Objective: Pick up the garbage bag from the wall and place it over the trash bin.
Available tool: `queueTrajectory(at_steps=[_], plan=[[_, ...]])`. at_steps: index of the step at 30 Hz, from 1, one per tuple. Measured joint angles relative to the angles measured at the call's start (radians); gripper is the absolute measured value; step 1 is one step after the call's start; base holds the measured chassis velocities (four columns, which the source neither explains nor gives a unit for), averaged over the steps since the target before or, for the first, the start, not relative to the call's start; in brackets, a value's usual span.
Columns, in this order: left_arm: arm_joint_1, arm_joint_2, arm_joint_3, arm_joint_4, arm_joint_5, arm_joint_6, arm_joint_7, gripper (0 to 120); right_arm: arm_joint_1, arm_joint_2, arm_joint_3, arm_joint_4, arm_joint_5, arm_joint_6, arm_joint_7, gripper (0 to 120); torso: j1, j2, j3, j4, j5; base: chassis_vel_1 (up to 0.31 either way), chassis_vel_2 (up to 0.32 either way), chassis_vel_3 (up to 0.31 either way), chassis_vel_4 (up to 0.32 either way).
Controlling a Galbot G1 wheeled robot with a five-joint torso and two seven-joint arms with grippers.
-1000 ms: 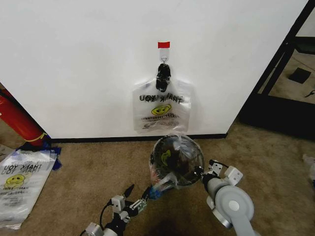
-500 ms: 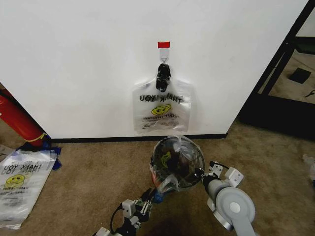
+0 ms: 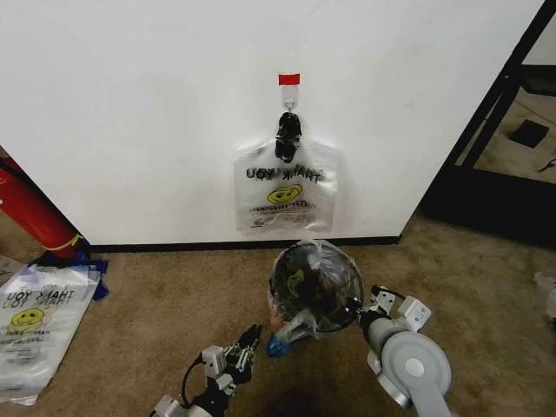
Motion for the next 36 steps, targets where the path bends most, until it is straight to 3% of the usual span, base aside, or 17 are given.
queueTrajectory(at_steps=[1, 3, 7, 9, 21, 30, 36], plan=[[0.000, -0.001, 0.013, -0.001, -0.005, -0.002, 0.010, 39, 0.001, 0.000, 0.000, 0.000, 0.000, 0.000, 0.000, 0, 0.000, 0.000, 0.000, 0.0000, -0.0001, 0.000, 0.000, 0.000, 0.000], [-0.001, -0.003, 0.020, -0.002, -0.013, -0.002, 0.016, 40, 0.001, 0.000, 0.000, 0.000, 0.000, 0.000, 0.000, 0, 0.000, 0.000, 0.000, 0.0001, -0.0001, 0.000, 0.000, 0.000, 0.000], [-0.023, -0.007, 0.039, 0.014, -0.009, -0.003, 0.030, 54, -0.003, -0.003, 0.000, 0.003, -0.001, 0.000, 0.000, 0, 0.000, 0.000, 0.000, 0.0000, 0.0000, 0.000, 0.000, 0.000, 0.000], [-0.030, -0.007, 0.044, 0.023, 0.002, -0.002, 0.028, 51, -0.005, -0.005, 0.001, 0.005, -0.001, 0.000, 0.000, 0, 0.000, 0.000, 0.000, 0.0000, -0.0002, 0.000, 0.000, 0.000, 0.000], [-0.078, -0.043, 0.067, 0.074, 0.033, 0.016, -0.002, 4, -0.008, -0.001, 0.003, 0.012, 0.002, 0.001, 0.001, 0, 0.000, 0.000, 0.000, 0.0000, -0.0001, 0.000, 0.000, 0.000, 0.000], [-0.134, -0.099, 0.088, 0.121, 0.034, 0.021, -0.047, 0, -0.016, 0.013, -0.006, 0.023, 0.006, 0.001, 0.002, 0, 0.000, 0.000, 0.000, 0.0000, 0.0000, 0.000, 0.000, 0.000, 0.000], [-0.233, -0.215, 0.095, 0.187, 0.003, 0.031, -0.109, 0, -0.035, 0.029, -0.013, 0.029, -0.008, 0.002, 0.000, 0, 0.000, 0.000, 0.000, -0.0003, -0.0001, 0.000, 0.000, 0.000, 0.000]])
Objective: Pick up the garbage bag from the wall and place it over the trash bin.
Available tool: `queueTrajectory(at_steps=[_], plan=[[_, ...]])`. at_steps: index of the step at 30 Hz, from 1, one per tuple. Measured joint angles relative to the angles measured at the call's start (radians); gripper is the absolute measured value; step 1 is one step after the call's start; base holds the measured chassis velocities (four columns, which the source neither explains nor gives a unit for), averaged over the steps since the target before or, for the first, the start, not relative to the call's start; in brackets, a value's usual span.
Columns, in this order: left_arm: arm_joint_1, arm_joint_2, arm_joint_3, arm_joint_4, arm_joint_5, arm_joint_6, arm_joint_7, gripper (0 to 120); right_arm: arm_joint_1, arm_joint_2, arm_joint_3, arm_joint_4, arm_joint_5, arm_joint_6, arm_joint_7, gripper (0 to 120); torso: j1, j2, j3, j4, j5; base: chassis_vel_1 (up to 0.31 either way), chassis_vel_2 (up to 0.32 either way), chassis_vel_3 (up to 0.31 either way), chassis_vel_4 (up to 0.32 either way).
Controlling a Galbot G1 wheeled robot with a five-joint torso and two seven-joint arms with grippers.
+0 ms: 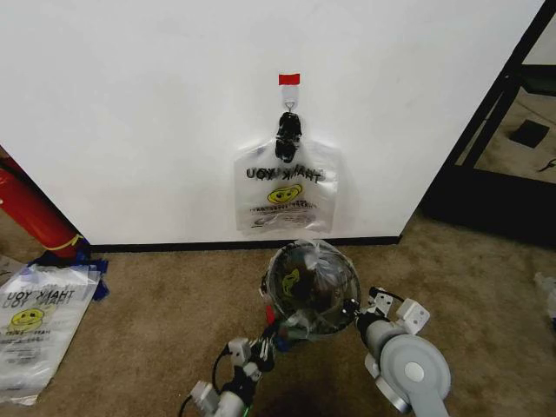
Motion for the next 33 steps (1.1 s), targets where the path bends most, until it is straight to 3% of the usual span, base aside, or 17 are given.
queueTrajectory(at_steps=[10, 16, 18, 22, 24, 28, 33], plan=[[0.007, -0.015, 0.000, -0.007, 0.000, -0.008, -0.015, 0, -0.018, 0.012, -0.007, 0.012, -0.016, 0.000, -0.009, 0, 0.000, 0.000, 0.000, 0.0002, 0.0002, 0.000, 0.000, 0.000, 0.000], [0.074, 0.050, -0.038, -0.067, 0.047, 0.013, -0.019, 25, -0.013, 0.009, -0.001, -0.002, -0.025, 0.002, -0.015, 0, 0.000, 0.000, 0.000, 0.0003, 0.0000, 0.000, 0.000, 0.000, 0.000], [0.081, 0.059, -0.042, -0.073, 0.057, 0.022, -0.020, 27, -0.010, 0.008, 0.001, -0.005, -0.025, 0.003, -0.015, 0, 0.000, 0.000, 0.000, 0.0002, 0.0000, 0.000, 0.000, 0.000, 0.000], [0.142, 0.116, -0.068, -0.101, 0.153, 0.080, -0.027, 46, 0.011, 0.006, 0.007, -0.028, -0.027, 0.008, -0.019, 0, 0.000, 0.000, 0.000, 0.0004, 0.0000, 0.000, 0.000, 0.000, 0.000], [0.151, 0.120, -0.075, -0.104, 0.163, 0.082, -0.027, 49, 0.014, 0.007, 0.008, -0.031, -0.028, 0.008, -0.020, 0, 0.000, 0.000, 0.000, 0.0004, 0.0000, 0.000, 0.000, 0.000, 0.000], [0.177, 0.120, -0.114, -0.123, 0.177, 0.077, -0.031, 68, 0.024, 0.008, 0.007, -0.048, -0.032, 0.012, -0.024, 0, 0.000, 0.000, 0.000, 0.0002, -0.0001, 0.000, 0.000, 0.000, 0.000], [0.196, 0.125, -0.143, -0.143, 0.180, 0.055, -0.032, 82, 0.032, 0.006, 0.009, -0.061, -0.033, 0.014, -0.025, 0, 0.000, 0.000, 0.000, 0.0002, 0.0001, 0.000, 0.000, 0.000, 0.000]])
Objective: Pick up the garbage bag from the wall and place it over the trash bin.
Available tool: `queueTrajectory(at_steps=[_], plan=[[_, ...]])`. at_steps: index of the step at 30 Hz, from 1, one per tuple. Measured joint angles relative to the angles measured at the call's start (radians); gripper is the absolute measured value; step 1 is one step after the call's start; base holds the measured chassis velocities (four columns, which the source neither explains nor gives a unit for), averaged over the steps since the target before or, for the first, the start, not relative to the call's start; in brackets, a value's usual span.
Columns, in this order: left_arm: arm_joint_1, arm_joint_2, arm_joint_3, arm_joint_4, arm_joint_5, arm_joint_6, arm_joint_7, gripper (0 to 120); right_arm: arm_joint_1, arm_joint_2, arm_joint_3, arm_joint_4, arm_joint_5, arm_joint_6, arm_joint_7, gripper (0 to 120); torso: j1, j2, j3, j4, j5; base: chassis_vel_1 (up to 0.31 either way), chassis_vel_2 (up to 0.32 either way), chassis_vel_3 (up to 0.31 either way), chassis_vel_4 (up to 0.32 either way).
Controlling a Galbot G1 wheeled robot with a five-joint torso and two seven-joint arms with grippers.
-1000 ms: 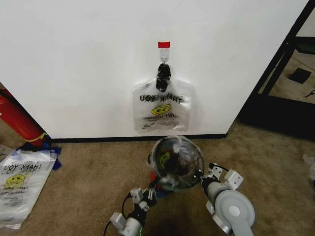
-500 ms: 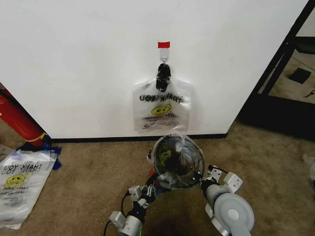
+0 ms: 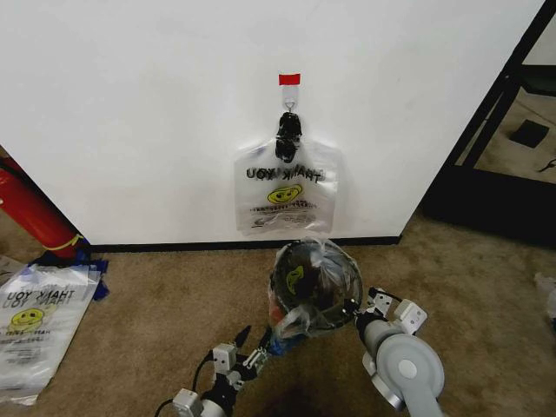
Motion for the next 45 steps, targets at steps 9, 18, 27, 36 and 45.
queueTrajectory(at_steps=[9, 18, 27, 36, 45], plan=[[-0.030, -0.032, 0.021, -0.014, -0.141, -0.070, 0.004, 100, 0.002, 0.000, 0.008, 0.004, 0.022, 0.000, 0.008, 0, 0.000, 0.000, 0.000, -0.0001, -0.0001, 0.000, 0.000, 0.000, 0.000], [-0.003, 0.020, -0.015, -0.044, -0.149, -0.016, 0.053, 100, 0.000, -0.004, 0.013, 0.001, 0.019, 0.000, 0.007, 0, 0.000, 0.000, 0.000, 0.0000, 0.0001, 0.000, 0.000, 0.000, 0.000], [0.051, 0.143, -0.014, -0.028, 0.025, -0.100, 0.167, 100, 0.017, -0.017, 0.014, -0.012, 0.020, -0.001, 0.009, 0, 0.000, 0.000, 0.000, -0.0001, 0.0000, 0.000, 0.000, 0.000, 0.000], [0.004, 0.106, 0.014, 0.050, 0.073, -0.109, 0.097, 100, 0.018, -0.014, 0.013, -0.004, 0.021, 0.000, 0.009, 0, 0.000, 0.000, 0.000, 0.0000, -0.0001, 0.000, 0.000, 0.000, 0.000], [-0.124, 0.014, 0.086, 0.131, 0.064, -0.056, -0.019, 100, -0.004, -0.005, 0.005, 0.016, 0.014, 0.001, 0.006, 0, 0.000, 0.000, 0.000, -0.0001, 0.0000, 0.000, 0.000, 0.000, 0.000]])
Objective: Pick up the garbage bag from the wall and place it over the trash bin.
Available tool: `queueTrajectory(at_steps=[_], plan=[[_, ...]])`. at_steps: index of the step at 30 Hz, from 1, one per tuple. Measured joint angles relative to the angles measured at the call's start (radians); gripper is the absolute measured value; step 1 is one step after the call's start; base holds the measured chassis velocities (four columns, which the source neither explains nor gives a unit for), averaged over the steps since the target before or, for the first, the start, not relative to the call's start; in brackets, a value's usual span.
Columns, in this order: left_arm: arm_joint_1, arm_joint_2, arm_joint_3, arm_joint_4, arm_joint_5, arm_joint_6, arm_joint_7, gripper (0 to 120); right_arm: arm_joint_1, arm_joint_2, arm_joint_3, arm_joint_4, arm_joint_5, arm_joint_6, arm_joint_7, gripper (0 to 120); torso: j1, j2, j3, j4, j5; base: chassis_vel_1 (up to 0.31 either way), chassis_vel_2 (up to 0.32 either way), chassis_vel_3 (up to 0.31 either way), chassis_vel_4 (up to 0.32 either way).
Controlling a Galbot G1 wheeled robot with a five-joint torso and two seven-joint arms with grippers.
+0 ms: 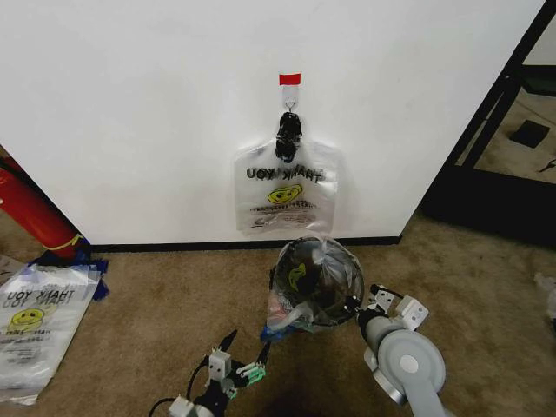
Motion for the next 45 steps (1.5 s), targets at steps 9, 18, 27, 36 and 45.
queueTrajectory(at_steps=[9, 18, 27, 36, 45], plan=[[-0.093, -0.046, 0.057, 0.055, 0.006, 0.043, -0.010, 100, -0.014, 0.015, -0.015, 0.010, -0.023, 0.002, -0.009, 0, 0.000, 0.000, 0.000, 0.0002, 0.0001, 0.000, 0.000, 0.000, 0.000], [-0.140, -0.064, 0.066, 0.134, 0.023, 0.044, -0.020, 100, -0.022, 0.024, -0.028, 0.013, -0.045, 0.003, -0.018, 0, 0.000, 0.000, 0.000, 0.0001, -0.0001, 0.000, 0.000, 0.000, 0.000], [-0.122, -0.049, 0.058, 0.102, 0.039, 0.034, -0.018, 100, -0.019, 0.029, -0.035, 0.012, -0.050, 0.007, -0.019, 0, 0.000, 0.000, 0.000, 0.0000, -0.0003, 0.000, 0.000, 0.000, 0.000], [0.016, 0.048, 0.028, -0.057, 0.137, 0.021, 0.028, 100, 0.014, 0.030, -0.007, -0.030, -0.045, 0.023, -0.019, 0, 0.000, 0.000, 0.000, 0.0003, 0.0000, 0.000, 0.000, 0.000, 0.000], [0.078, 0.061, 0.010, -0.107, 0.217, -0.042, 0.045, 100, 0.027, 0.039, -0.013, -0.054, -0.043, 0.014, -0.012, 0, 0.000, 0.000, 0.000, 0.0000, 0.0000, 0.000, 0.000, 0.000, 0.000]])
